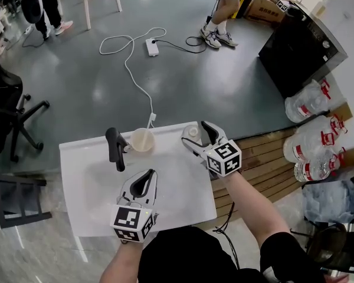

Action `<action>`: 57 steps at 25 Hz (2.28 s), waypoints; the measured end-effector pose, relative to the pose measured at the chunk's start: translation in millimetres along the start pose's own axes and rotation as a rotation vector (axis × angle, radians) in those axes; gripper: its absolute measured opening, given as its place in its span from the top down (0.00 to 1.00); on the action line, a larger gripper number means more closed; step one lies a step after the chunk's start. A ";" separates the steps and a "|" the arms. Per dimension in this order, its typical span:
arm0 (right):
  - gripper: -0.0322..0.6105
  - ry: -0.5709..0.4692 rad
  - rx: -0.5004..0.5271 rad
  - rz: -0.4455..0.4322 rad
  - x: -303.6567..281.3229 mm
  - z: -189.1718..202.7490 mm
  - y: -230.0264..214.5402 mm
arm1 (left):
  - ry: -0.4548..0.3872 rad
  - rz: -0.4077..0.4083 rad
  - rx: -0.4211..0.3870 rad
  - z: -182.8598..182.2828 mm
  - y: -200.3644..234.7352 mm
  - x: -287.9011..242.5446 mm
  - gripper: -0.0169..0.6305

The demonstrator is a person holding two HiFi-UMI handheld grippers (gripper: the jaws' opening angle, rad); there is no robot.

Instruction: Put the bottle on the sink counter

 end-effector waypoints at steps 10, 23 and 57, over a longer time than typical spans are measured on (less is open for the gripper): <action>0.36 -0.090 0.005 -0.049 47.7 -23.4 25.9 | -0.033 -0.054 -0.026 -21.1 -12.2 26.6 0.94; 0.70 -0.163 0.034 -0.110 140.7 -16.8 67.0 | -0.060 -0.097 -0.045 -36.2 -70.3 76.6 0.94; 0.93 -0.247 0.012 -0.243 360.1 34.8 214.3 | -0.087 -0.231 -0.117 -57.5 -155.1 234.9 0.94</action>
Point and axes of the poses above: the fingertips, and each gripper's own axes: x backward along the fingers, y to its left, z out of its underside, the point moved 6 cm from there along x, backward along the fingers, and after that the axes turned 15 degrees about -x, right-handed, at the moved point
